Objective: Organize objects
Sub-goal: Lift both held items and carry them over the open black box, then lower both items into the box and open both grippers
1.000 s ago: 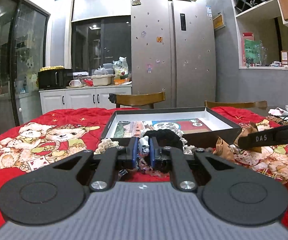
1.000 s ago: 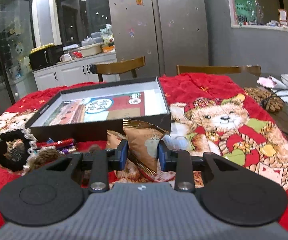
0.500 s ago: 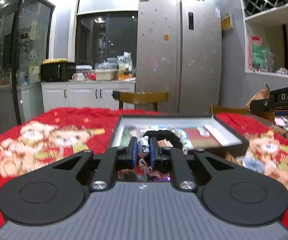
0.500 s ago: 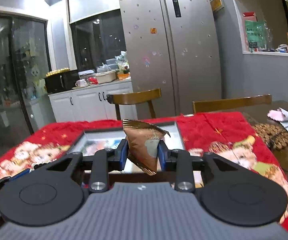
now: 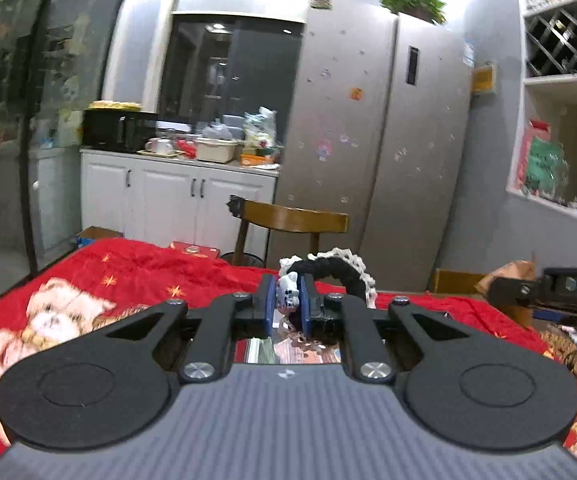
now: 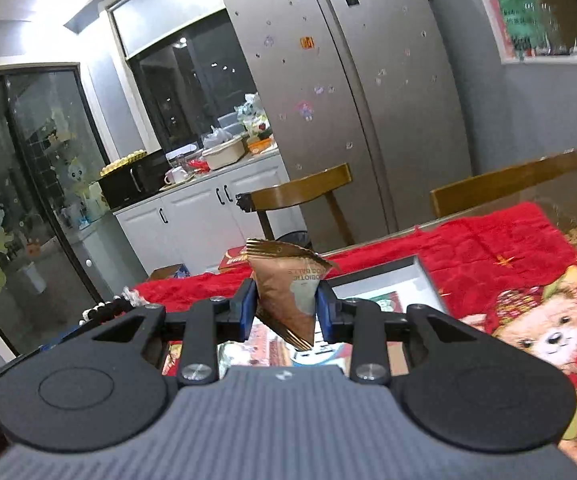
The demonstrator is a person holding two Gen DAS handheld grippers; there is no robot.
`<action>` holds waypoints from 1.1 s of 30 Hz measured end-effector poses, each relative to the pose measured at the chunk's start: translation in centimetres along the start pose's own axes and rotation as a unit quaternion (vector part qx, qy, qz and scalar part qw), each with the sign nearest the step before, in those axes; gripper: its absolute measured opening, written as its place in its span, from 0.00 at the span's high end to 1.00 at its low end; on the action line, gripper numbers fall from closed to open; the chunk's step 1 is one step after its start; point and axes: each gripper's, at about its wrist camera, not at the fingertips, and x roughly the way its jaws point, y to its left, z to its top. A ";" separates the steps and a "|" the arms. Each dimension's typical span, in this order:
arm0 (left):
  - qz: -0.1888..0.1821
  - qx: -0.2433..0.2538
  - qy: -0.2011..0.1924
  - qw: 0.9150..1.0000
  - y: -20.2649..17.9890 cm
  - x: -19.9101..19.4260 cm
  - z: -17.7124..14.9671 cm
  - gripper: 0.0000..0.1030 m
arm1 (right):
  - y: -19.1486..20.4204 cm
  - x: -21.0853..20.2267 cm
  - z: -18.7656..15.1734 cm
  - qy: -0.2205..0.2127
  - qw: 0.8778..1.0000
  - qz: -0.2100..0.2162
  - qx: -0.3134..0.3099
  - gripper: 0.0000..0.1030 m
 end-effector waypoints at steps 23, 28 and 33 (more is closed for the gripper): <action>0.000 0.047 0.117 0.992 3.2 11.3 -6.6 0.85 | -1.7 15.1 -8.1 0.186 0.981 0.000 0.054 0.66; 0.004 0.045 0.130 0.990 3.2 11.9 -7.2 0.85 | -1.1 14.9 -8.0 0.183 0.982 0.001 0.039 0.66; -0.004 0.049 0.146 0.988 2.8 12.0 -7.8 0.85 | -1.0 14.5 -7.8 0.181 0.983 0.003 0.035 0.66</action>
